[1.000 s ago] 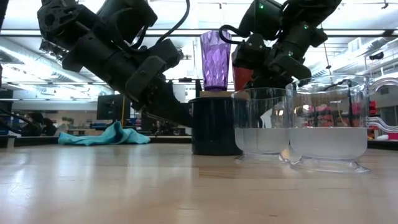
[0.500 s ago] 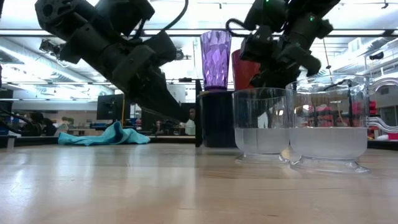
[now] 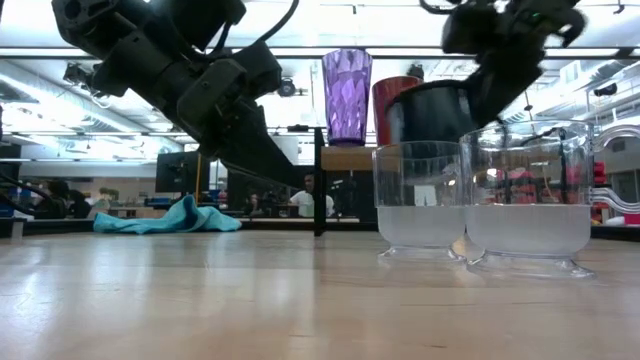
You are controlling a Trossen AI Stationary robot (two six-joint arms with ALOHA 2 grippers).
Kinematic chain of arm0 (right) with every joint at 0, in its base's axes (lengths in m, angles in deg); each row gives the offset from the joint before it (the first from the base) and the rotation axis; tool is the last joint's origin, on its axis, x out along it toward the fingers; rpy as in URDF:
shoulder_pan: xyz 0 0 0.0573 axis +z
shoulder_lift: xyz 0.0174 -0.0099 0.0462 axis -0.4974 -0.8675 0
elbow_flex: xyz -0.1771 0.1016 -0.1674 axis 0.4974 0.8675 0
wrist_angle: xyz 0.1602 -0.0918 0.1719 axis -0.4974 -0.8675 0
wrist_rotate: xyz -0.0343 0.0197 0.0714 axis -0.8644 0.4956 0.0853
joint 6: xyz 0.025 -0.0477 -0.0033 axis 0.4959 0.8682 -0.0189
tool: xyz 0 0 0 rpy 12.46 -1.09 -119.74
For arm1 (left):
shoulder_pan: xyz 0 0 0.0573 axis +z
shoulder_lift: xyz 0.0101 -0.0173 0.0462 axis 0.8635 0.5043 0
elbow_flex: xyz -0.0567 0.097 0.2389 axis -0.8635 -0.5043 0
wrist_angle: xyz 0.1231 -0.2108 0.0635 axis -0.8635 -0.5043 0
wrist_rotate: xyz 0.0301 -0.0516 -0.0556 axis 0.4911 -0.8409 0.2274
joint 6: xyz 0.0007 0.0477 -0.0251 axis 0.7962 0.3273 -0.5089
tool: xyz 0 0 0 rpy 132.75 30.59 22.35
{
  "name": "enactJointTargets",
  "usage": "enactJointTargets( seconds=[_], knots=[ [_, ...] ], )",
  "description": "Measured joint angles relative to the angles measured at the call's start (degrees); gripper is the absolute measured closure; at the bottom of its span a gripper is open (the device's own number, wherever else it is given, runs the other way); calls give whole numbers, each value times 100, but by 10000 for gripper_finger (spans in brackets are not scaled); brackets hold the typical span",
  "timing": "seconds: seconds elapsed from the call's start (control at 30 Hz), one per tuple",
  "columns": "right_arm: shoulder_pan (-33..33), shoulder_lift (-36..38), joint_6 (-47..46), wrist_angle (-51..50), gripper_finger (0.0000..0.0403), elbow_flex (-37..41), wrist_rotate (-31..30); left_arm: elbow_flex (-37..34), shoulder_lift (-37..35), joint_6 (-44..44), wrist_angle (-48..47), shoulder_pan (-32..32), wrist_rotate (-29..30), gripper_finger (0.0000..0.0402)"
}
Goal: Stack small to large cups/mugs on shelf
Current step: Put the black mug on the shelf aligned with the other black mug
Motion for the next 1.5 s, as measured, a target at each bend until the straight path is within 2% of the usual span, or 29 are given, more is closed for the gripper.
enactJointTargets(
  seconds=[0.1,0.33,0.57,0.8,1.17,1.5],
  knots=[
    [0,273,-122,-637,346,-119,-74,0,0,-2,0,-2,-2,381],
    [0,736,-219,-1382,345,-355,-500,0,0,-34,2,-2,0,389],
    [0,929,-349,-2016,344,-755,-1176,0,0,-23,61,-2,0,378],
    [-63,964,-543,-2817,343,-1002,-1877,0,0,-18,50,-13,0,385],
    [-219,1558,-84,-2983,342,-1098,-2148,0,0,-12,48,-13,0,376],
    [-1432,1680,842,-2836,342,-1098,-1831,0,0,-33,74,-9,-2,383]
  ],
)
